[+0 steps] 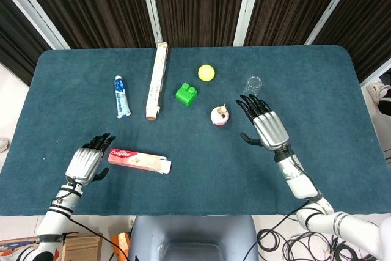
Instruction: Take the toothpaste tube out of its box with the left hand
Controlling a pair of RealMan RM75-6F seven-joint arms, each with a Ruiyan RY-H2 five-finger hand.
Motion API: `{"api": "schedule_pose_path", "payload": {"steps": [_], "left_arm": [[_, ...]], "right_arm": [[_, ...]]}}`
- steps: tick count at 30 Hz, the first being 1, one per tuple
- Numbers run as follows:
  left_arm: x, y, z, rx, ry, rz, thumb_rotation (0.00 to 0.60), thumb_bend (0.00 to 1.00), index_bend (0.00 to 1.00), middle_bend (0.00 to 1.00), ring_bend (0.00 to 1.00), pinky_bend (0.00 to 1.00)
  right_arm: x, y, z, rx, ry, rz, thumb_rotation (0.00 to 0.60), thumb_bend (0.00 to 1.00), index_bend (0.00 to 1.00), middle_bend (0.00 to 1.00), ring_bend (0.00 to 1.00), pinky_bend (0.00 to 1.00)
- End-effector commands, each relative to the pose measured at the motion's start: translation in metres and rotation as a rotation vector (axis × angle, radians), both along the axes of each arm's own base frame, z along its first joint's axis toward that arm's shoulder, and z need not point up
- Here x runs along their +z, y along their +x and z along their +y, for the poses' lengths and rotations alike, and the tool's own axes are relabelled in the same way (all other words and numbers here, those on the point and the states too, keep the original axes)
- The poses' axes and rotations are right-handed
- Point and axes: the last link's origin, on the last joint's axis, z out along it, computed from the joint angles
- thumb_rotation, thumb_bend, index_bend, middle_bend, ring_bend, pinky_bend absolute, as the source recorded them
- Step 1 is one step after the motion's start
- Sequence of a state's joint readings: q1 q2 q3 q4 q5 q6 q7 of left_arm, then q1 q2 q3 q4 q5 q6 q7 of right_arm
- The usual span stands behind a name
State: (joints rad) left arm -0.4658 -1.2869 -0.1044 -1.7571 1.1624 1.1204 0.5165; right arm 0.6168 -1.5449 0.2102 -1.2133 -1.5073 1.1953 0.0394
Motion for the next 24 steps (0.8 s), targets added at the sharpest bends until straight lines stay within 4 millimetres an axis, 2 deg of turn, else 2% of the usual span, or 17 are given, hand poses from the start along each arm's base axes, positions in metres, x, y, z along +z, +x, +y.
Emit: {"api": "schedule_pose_path", "payload": {"steps": [1, 13, 18, 20, 24], "left_arm": [[-0.001, 0.000, 0.000, 0.002, -0.002, -0.002, 0.600, 0.28, 0.13, 0.08, 0.12, 0.38], [0.001, 0.001, -0.003, -0.008, 0.000, 0.001, 0.600, 0.28, 0.13, 0.08, 0.12, 0.39], [0.004, 0.007, -0.005, -0.031, 0.002, 0.013, 0.600, 0.28, 0.13, 0.08, 0.15, 0.39], [0.004, 0.009, -0.006, -0.036, -0.002, 0.020, 0.600, 0.28, 0.13, 0.08, 0.21, 0.41], [0.004, 0.018, -0.010, -0.055, -0.023, 0.031, 0.600, 0.28, 0.12, 0.08, 0.54, 0.62]], "right_arm": [[0.000, -0.001, 0.000, -0.001, -0.001, 0.000, 0.600, 0.20, 0.12, 0.06, 0.03, 0.17], [0.016, -0.018, 0.009, -0.015, -0.040, 0.000, 0.600, 0.20, 0.12, 0.06, 0.03, 0.17], [0.042, -0.048, 0.039, -0.092, -0.106, 0.012, 0.600, 0.20, 0.12, 0.07, 0.03, 0.17], [0.050, -0.058, 0.053, -0.121, -0.128, 0.009, 0.600, 0.20, 0.12, 0.07, 0.03, 0.17], [0.068, -0.084, 0.090, -0.185, -0.145, -0.006, 0.600, 0.20, 0.12, 0.07, 0.03, 0.17]]}}
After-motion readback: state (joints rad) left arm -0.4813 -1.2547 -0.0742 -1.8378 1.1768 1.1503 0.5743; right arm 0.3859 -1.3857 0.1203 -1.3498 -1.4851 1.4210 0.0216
